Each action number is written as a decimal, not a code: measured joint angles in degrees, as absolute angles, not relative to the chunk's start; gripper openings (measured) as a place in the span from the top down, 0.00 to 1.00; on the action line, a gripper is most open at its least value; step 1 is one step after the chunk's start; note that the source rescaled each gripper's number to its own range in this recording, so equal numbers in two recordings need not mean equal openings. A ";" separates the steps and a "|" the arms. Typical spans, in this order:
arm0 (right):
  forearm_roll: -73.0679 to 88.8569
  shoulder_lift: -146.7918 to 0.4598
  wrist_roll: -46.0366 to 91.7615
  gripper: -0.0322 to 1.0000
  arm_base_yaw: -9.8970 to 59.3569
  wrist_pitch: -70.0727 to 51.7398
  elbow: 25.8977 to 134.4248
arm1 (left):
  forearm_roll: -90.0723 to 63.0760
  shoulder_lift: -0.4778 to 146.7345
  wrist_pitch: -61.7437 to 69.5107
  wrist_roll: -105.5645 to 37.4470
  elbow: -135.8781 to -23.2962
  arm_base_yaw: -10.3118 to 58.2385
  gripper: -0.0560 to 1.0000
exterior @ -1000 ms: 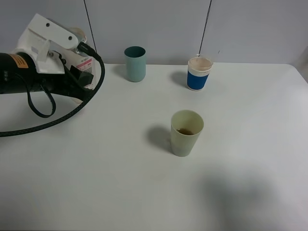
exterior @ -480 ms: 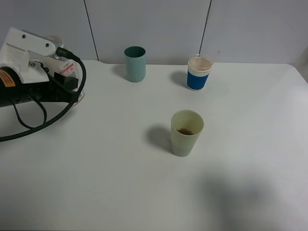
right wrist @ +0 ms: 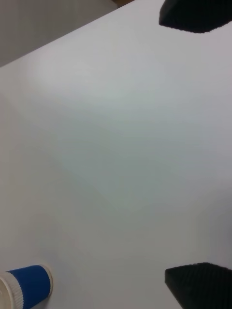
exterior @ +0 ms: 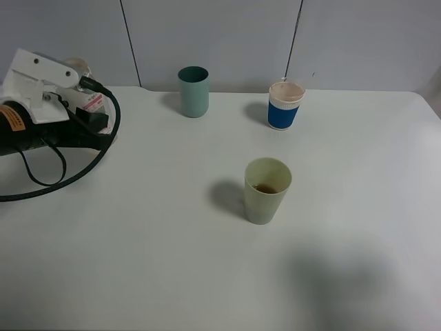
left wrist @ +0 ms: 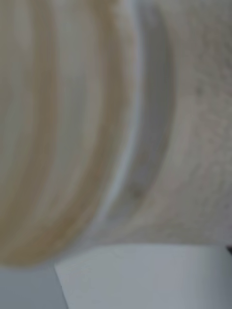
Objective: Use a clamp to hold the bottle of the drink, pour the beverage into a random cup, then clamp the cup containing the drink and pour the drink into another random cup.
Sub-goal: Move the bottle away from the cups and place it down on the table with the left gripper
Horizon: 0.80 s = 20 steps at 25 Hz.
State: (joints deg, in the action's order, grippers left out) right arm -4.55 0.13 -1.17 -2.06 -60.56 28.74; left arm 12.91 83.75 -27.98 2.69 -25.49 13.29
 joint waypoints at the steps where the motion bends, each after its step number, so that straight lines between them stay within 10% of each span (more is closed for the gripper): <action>1: -4.55 0.13 -1.17 0.13 -2.06 -60.56 28.74 | 13.14 85.15 -29.35 2.80 -25.49 13.24 0.91; 20: -4.55 0.13 -1.17 0.13 -2.06 -60.56 28.74 | 16.34 102.82 -46.45 3.24 -25.35 12.58 0.91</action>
